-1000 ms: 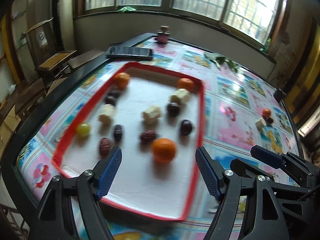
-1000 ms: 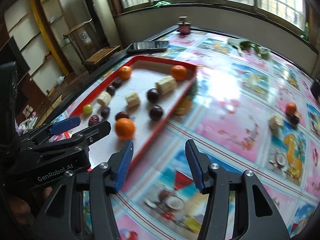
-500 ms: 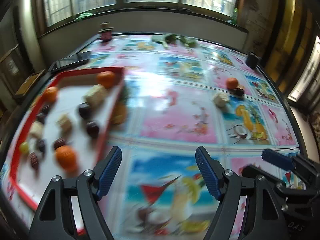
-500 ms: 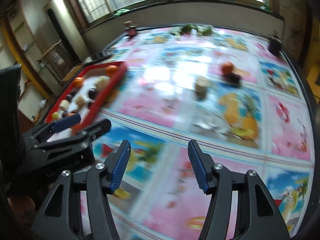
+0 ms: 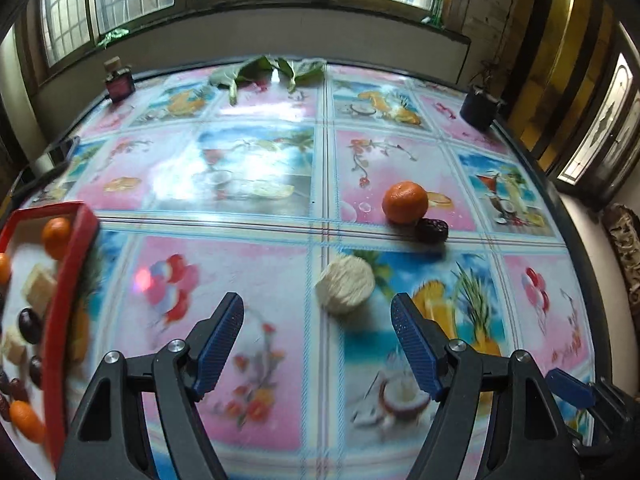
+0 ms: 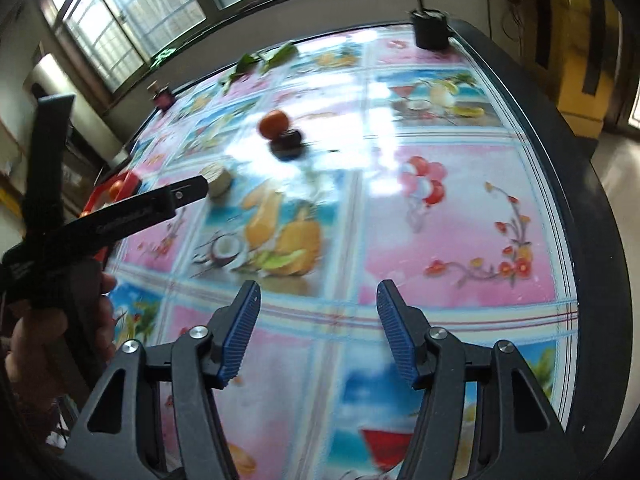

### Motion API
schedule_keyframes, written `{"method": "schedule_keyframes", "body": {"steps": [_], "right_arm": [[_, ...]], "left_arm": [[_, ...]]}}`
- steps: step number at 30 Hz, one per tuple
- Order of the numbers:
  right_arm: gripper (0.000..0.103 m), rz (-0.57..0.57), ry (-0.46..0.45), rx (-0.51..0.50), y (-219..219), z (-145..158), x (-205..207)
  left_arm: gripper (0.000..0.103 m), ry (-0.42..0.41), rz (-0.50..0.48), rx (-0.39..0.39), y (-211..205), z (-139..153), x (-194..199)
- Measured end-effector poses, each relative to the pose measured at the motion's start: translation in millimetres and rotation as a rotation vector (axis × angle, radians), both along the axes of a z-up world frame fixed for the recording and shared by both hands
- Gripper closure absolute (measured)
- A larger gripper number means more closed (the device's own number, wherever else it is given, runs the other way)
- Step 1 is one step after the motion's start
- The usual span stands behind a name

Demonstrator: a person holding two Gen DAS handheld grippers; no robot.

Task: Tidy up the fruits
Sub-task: 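Grasp the cream cube with the left gripper while the right grasps an orange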

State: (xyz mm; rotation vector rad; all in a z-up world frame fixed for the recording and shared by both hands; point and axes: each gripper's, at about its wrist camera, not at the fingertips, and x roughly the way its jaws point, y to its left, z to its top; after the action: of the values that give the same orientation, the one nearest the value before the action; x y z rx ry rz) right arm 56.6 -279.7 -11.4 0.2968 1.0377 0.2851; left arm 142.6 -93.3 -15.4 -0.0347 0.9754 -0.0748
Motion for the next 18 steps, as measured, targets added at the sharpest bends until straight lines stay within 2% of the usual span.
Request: {"method": "schedule_keyframes", "body": {"steps": [3,4,6,7,8,13,18], "right_arm": [[0.041,-0.008,0.0,0.026,-9.2,-2.7,11.2],[0.041,-0.005,-0.007,0.023,-10.8,-1.6,16.3],[0.041,-0.003,-0.027,0.016,-12.8,1.2,27.3],[0.041,-0.003,-0.042,0.016,-13.3,1.9,34.6],[0.041,0.003,-0.049,0.019,-12.2,1.9,43.3],[0.041,0.076,-0.048,0.042,11.7,-7.0,86.7],[0.041,0.175,-0.096,-0.019,45.8,-8.4,118.0]], "left_arm": [[0.03,0.012,0.021,0.003,-2.5,-7.2,8.7],[0.045,0.001,0.014,0.013,-4.1,-7.1,9.3],[0.055,-0.004,-0.005,0.028,-5.2,-4.8,11.2],[0.068,-0.003,-0.02,0.02,-4.4,-3.9,10.3],[0.071,0.0,-0.025,0.013,-3.1,-3.2,10.1],[0.071,0.007,-0.024,-0.001,6.6,-1.6,0.4],[0.071,0.024,-0.016,-0.019,15.5,-2.0,-6.6]]}}
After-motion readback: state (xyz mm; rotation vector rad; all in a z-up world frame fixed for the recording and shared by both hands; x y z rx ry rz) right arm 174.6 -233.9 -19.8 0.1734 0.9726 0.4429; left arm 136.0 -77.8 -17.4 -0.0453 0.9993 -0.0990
